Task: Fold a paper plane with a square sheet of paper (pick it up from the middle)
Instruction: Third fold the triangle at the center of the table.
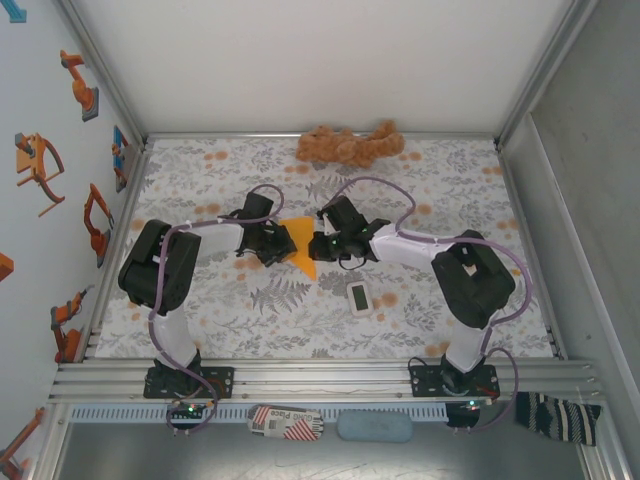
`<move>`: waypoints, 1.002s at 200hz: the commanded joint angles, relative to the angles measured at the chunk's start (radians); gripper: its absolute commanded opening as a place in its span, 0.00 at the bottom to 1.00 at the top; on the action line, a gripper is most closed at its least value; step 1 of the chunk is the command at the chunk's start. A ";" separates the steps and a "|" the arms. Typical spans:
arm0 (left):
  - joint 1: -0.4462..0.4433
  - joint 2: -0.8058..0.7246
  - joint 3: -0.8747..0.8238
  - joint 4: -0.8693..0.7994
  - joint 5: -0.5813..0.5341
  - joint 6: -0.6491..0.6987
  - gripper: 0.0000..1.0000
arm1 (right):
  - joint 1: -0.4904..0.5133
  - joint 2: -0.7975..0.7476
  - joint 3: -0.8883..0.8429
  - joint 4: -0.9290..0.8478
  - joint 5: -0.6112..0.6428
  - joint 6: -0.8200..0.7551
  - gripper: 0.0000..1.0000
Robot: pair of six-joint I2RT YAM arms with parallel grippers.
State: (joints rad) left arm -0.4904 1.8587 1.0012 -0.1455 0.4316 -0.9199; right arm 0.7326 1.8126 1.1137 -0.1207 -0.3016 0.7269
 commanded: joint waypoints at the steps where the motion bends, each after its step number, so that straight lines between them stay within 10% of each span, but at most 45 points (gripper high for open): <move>1: -0.002 0.029 0.025 -0.041 0.010 -0.042 0.09 | -0.011 0.054 0.014 0.067 0.058 0.175 0.00; 85: 0.006 -0.014 0.052 -0.031 0.057 -0.047 0.09 | -0.031 0.184 0.080 0.037 0.033 0.198 0.00; 128: 0.076 -0.146 -0.045 0.028 0.030 -0.103 0.32 | -0.042 0.217 0.062 0.009 0.032 0.191 0.00; 200: 0.081 -0.124 -0.097 0.050 0.041 -0.131 0.38 | -0.044 0.232 0.060 0.010 0.022 0.184 0.00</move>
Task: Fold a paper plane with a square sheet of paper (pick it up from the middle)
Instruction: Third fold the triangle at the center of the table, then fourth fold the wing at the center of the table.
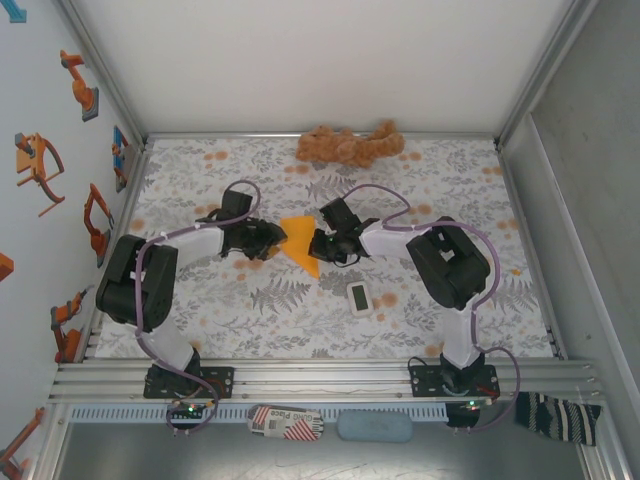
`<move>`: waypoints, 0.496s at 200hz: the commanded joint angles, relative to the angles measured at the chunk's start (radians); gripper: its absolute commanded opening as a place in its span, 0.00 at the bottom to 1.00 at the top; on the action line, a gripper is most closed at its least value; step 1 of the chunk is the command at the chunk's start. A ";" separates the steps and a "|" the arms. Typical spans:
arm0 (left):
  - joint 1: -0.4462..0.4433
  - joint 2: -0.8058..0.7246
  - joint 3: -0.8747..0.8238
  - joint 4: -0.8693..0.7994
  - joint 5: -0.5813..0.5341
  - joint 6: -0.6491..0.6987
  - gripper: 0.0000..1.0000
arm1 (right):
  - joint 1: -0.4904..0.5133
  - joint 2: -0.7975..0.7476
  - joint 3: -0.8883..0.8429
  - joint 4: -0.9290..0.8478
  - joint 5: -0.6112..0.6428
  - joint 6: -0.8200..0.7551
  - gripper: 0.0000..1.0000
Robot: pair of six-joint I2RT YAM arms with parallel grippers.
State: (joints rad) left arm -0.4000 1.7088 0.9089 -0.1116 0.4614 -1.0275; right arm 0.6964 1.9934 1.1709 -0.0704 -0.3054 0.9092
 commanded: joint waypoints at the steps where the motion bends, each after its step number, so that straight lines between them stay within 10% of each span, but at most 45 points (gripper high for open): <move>1: -0.009 0.027 -0.004 0.016 0.011 -0.023 0.38 | -0.008 0.051 0.003 -0.040 0.026 0.002 0.00; 99: -0.022 0.107 0.048 0.035 0.036 -0.005 0.25 | -0.008 0.050 -0.001 -0.036 0.022 -0.004 0.00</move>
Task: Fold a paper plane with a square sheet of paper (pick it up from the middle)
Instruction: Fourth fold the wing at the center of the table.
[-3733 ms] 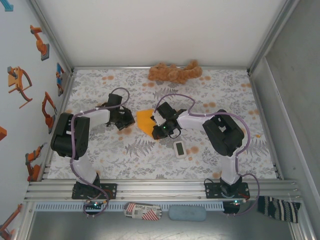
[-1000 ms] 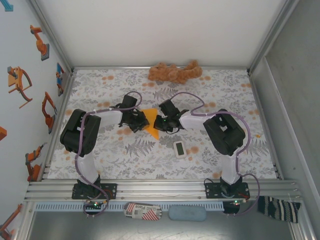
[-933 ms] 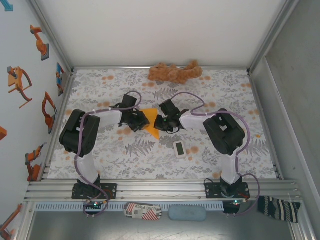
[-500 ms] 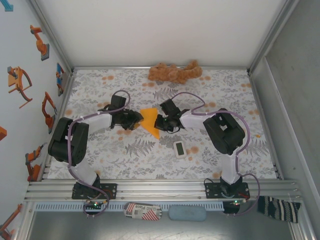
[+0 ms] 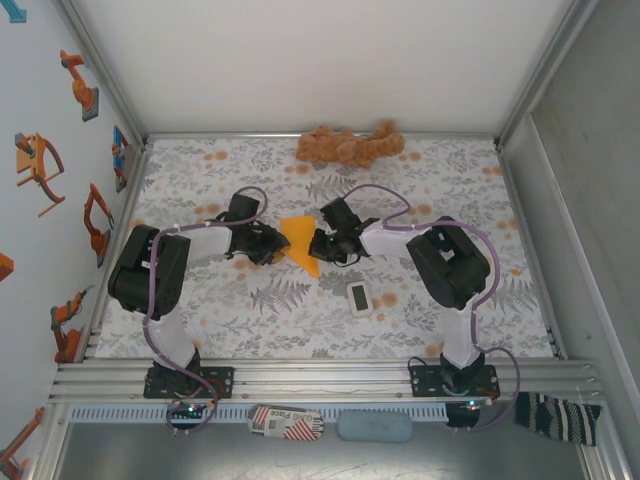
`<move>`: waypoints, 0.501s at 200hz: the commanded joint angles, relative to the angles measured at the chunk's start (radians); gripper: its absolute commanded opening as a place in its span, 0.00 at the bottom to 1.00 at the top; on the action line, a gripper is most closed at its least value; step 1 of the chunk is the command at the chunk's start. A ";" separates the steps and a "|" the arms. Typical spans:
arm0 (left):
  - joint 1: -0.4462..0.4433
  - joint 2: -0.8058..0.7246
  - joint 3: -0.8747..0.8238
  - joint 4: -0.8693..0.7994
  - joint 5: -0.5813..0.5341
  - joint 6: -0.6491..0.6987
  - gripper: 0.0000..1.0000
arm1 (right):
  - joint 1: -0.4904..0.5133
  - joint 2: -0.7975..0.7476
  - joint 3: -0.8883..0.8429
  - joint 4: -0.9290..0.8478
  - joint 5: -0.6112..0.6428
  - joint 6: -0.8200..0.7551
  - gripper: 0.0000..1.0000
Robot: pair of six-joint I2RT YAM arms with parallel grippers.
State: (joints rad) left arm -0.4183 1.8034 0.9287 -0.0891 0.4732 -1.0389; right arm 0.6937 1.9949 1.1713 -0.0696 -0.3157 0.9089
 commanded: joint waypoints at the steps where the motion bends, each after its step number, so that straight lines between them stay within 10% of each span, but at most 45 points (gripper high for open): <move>1: -0.003 0.012 0.028 0.011 0.024 0.007 0.25 | -0.005 0.048 -0.001 -0.036 0.032 -0.004 0.00; 100: 0.004 0.028 0.057 0.002 0.050 0.061 0.21 | -0.007 0.049 -0.005 -0.035 0.036 -0.007 0.00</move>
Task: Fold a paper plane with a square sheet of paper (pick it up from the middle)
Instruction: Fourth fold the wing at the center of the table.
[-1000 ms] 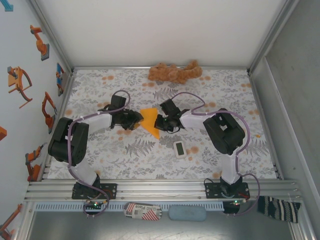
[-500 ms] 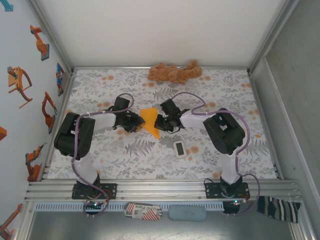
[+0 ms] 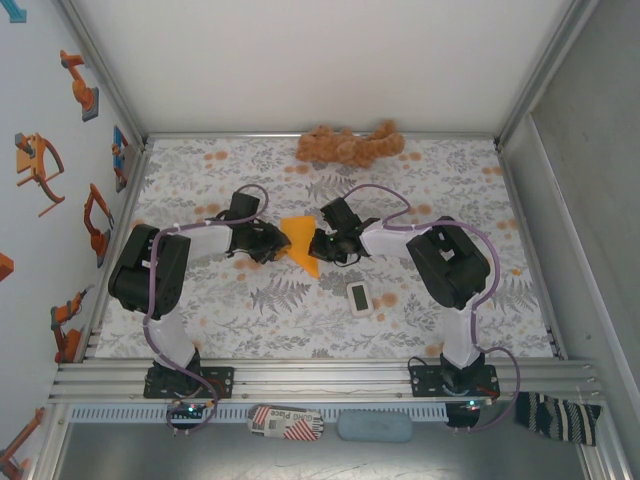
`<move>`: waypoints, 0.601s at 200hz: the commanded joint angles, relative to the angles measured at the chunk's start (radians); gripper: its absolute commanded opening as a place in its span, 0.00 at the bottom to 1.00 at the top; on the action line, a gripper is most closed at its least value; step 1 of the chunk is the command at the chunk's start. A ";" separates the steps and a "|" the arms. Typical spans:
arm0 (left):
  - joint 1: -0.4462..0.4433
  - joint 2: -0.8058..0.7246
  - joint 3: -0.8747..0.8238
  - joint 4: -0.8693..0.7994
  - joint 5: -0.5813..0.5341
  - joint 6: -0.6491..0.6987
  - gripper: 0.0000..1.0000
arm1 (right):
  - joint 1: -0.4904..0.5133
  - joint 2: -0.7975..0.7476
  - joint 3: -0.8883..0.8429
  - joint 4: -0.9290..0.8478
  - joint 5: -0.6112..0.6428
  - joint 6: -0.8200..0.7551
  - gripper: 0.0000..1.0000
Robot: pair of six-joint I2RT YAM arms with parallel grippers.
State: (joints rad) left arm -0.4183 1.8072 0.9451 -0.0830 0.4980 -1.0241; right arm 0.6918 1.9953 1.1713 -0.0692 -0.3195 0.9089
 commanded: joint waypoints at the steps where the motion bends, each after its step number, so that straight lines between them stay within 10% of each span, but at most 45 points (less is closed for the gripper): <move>1: 0.005 0.025 0.041 -0.004 0.025 0.048 0.21 | -0.006 0.049 -0.005 -0.035 0.040 -0.007 0.00; 120: 0.031 0.046 0.061 0.004 0.063 0.118 0.11 | -0.012 0.031 0.004 -0.035 0.024 -0.018 0.00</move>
State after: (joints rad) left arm -0.3935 1.8576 0.9855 -0.0822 0.5373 -0.9405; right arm 0.6903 1.9953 1.1717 -0.0692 -0.3233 0.9062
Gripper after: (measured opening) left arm 0.127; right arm 0.049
